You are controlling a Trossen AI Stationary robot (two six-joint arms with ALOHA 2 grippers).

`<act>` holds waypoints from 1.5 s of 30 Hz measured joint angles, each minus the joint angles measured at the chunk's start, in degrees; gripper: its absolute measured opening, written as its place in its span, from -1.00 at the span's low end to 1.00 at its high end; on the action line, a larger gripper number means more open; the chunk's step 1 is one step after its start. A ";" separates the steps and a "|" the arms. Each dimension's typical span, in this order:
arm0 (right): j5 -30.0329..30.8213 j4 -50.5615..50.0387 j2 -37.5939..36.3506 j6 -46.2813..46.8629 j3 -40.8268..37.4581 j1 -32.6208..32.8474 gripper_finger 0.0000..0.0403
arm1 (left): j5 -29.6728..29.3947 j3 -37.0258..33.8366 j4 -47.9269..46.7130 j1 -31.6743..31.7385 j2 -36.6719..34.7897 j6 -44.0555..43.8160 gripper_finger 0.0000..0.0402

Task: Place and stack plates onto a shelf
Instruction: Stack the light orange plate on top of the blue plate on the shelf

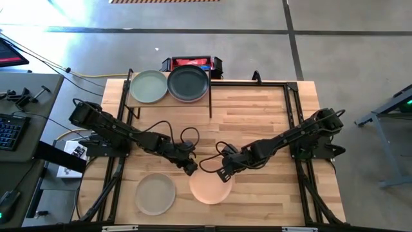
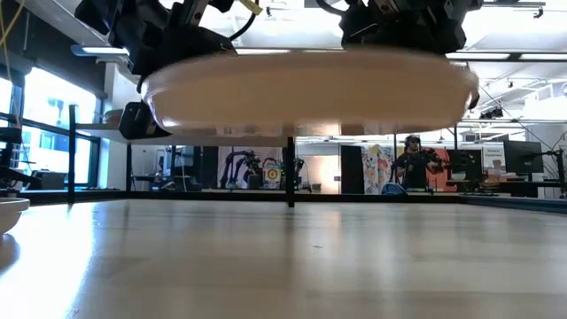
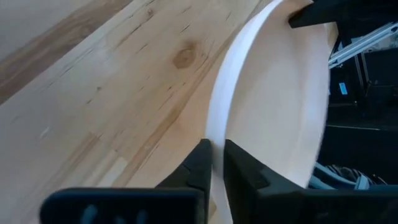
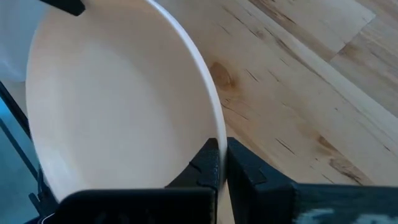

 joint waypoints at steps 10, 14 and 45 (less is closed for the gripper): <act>-0.69 0.15 0.00 0.12 0.05 -0.02 -1.00 | -0.65 -0.02 -0.05 0.00 0.03 0.00 -0.97; -1.23 0.17 0.00 0.05 0.05 -0.02 -1.00 | -0.67 -0.02 -0.03 -0.02 0.03 0.00 -0.98; -1.79 2.92 0.02 -2.41 0.00 -0.28 -1.00 | -0.58 -0.02 -1.69 -0.04 0.03 0.00 -0.99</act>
